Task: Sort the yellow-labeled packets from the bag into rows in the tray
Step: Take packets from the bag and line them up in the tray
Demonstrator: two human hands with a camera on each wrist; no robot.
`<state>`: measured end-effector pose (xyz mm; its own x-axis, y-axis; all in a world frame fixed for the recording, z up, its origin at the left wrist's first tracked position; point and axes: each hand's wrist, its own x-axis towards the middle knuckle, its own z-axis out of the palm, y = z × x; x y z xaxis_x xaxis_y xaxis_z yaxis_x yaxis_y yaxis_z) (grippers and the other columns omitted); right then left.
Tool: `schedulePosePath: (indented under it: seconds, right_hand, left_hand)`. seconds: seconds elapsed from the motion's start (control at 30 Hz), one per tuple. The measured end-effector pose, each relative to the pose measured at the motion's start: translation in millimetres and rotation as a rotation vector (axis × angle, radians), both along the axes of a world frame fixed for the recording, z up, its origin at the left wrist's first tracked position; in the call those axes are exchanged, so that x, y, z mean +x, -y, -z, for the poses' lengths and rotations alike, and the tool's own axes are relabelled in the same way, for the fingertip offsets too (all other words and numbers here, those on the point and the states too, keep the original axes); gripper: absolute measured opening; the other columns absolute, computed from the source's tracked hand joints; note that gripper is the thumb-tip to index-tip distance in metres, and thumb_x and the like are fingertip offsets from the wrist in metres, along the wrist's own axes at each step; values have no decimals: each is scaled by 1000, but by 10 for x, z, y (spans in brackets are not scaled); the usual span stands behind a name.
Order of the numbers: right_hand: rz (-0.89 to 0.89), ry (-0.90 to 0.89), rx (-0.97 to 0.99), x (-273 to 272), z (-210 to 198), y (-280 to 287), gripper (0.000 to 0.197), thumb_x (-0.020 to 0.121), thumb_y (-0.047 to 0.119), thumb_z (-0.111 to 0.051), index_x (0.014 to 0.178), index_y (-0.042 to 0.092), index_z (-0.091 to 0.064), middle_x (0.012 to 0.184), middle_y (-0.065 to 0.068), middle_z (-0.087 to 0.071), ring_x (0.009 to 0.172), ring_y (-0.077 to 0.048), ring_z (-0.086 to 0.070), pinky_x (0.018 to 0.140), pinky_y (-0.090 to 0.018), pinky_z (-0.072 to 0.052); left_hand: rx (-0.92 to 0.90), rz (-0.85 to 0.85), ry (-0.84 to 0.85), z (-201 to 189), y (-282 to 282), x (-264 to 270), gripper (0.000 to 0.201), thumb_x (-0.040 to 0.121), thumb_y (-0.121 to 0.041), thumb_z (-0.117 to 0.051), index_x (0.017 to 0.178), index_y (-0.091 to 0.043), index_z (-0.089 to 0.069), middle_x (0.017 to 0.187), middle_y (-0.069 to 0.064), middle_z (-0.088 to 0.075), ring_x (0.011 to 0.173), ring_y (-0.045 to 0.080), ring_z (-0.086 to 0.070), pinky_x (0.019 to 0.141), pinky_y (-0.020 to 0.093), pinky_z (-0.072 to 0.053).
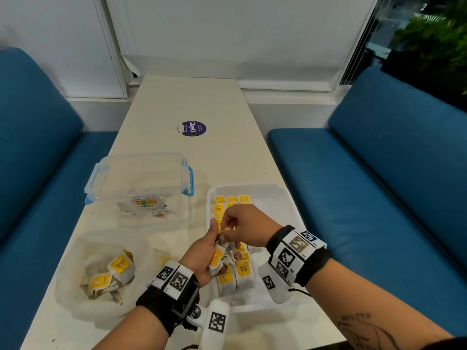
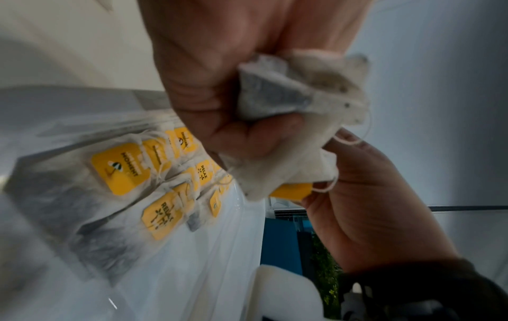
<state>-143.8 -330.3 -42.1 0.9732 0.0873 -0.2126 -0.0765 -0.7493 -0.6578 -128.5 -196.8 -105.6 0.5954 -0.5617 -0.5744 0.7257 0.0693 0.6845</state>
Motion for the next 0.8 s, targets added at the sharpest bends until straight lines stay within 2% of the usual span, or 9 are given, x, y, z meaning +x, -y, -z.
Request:
schedulePosePath:
  seconds: [0.1, 0.2, 0.27, 0.37, 0.47, 0.6, 0.67, 0.73, 0.8]
  right_hand:
    - [49, 59, -22, 2, 30, 10, 14, 81, 22, -68, 80, 10, -60, 69, 6, -49, 60, -7, -45, 55, -16, -36]
    - [104, 74, 39, 9, 25, 27, 13, 82, 18, -67, 77, 10, -57, 72, 2, -51, 65, -13, -46, 57, -19, -36]
    - [140, 77, 98, 4, 12, 32, 13, 81, 12, -67, 78, 13, -54, 73, 2, -52, 65, -12, -47, 57, -19, -38]
    - [154, 61, 187, -18, -15, 19, 20, 82, 4, -61, 88, 19, -51, 68, 4, -48, 57, -8, -46, 53, -16, -39]
    - [108, -1, 280, -55, -79, 20, 31, 85, -2, -49, 102, 22, -55, 64, 4, -49, 52, -7, -48, 49, -13, -39]
    - [72, -91, 353, -74, -152, 87, 40, 80, -11, -37, 101, 6, -67, 68, -2, -55, 49, -1, -50, 43, -10, -36]
    - [4, -75, 269, -78, -159, 114, 39, 78, -13, -43, 98, 8, -69, 78, -7, -58, 57, -3, -53, 54, -14, -45]
    - [-52, -50, 206, -92, -158, 134, 31, 77, -11, -56, 94, 12, -70, 88, -11, -64, 67, -9, -56, 68, -25, -50]
    - [-67, -39, 209, -110, -165, 163, 21, 77, -5, -67, 89, 12, -70, 87, -8, -67, 65, -5, -58, 70, -21, -50]
  left_hand:
    - [-36, 15, 37, -21, -15, -24, 59, 66, -66, -46, 88, -13, -62, 77, 7, -62, 55, 15, -64, 45, 17, -30]
    - [-54, 8, 93, -40, -35, -37, 46, 71, -52, -53, 96, -14, -61, 74, 2, -65, 53, 13, -63, 39, 14, -32]
    - [-56, -4, 105, -39, -44, -31, 37, 74, -46, -55, 95, -15, -58, 69, 0, -64, 52, 12, -60, 36, 12, -31]
    - [-35, -21, 92, -31, -66, -15, 24, 89, -39, -50, 89, -16, -56, 62, -3, -62, 47, 9, -58, 36, 11, -30]
    - [-4, -14, 58, -38, -95, 10, 24, 93, -37, -47, 84, -17, -56, 62, -3, -60, 43, 8, -55, 37, 12, -31]
    - [30, 43, -12, -87, -127, 20, 26, 92, -36, -48, 78, -16, -57, 61, -3, -57, 40, 8, -52, 36, 11, -32]
    - [10, 80, -35, -109, -135, 0, 24, 91, -35, -48, 77, -17, -57, 59, -4, -55, 39, 8, -51, 36, 11, -32]
    - [-8, 109, -55, -125, -143, -21, 19, 86, -33, -50, 80, -17, -57, 58, -4, -55, 39, 9, -50, 36, 11, -32]
    - [-14, 119, -65, -136, -150, -32, 20, 89, -31, -48, 83, -15, -60, 58, -3, -55, 38, 9, -50, 35, 11, -32]
